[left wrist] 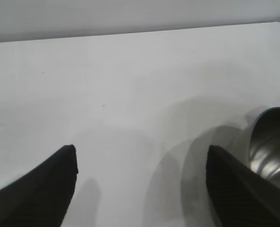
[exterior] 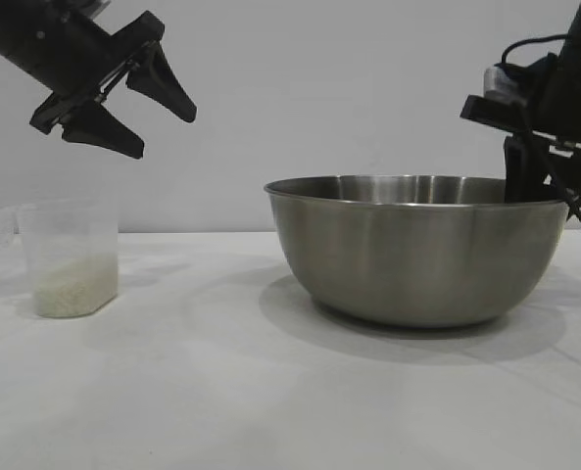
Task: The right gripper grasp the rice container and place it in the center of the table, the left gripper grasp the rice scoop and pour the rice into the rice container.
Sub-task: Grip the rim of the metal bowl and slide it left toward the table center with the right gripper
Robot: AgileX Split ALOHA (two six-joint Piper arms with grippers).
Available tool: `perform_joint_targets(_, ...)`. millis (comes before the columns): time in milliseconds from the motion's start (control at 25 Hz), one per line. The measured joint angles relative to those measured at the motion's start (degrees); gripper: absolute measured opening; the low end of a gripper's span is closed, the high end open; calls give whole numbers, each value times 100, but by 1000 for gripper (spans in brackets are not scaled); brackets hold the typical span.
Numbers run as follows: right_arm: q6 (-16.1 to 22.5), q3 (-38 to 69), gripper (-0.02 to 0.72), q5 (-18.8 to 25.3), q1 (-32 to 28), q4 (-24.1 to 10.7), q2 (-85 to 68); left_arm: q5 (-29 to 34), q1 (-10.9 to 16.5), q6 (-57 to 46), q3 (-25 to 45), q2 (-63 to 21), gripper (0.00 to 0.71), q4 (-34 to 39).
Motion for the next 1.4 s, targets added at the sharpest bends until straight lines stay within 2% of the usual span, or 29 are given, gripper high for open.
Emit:
perform_joint_targets(160, 0, -10, 0, 26, 144, -13, 0, 3, 0, 0, 0, 0, 526, 0)
perform_joint_targets(400, 0, -10, 0, 50, 743, -104, -11, 3, 0, 0, 0, 0, 526, 2)
perform_joint_targets(880, -8, -10, 0, -111, 1053, 123, 22, 25, 0, 0, 0, 0, 526, 14)
perform_joint_targets(920, -8, -10, 51, -111, 1062, 158, 22, 25, 0, 0, 0, 0, 526, 14)
perform_joint_targets(960, -8, -10, 51, -138, 1074, 193, 22, 25, 0, 0, 0, 0, 526, 14)
perform_joint_targets(1040, -8, -10, 134, -217, 1074, 207, 22, 25, 0, 0, 0, 0, 526, 14)
perform_joint_targets(1280, -8, -19, 432, -377, 1063, 219, 22, 46, 0, 0, 0, 0, 526, 14)
perform_joint_targets(1400, -8, -19, 545, -390, 1054, 132, -100, 46, 0, 0, 0, 0, 526, 14)
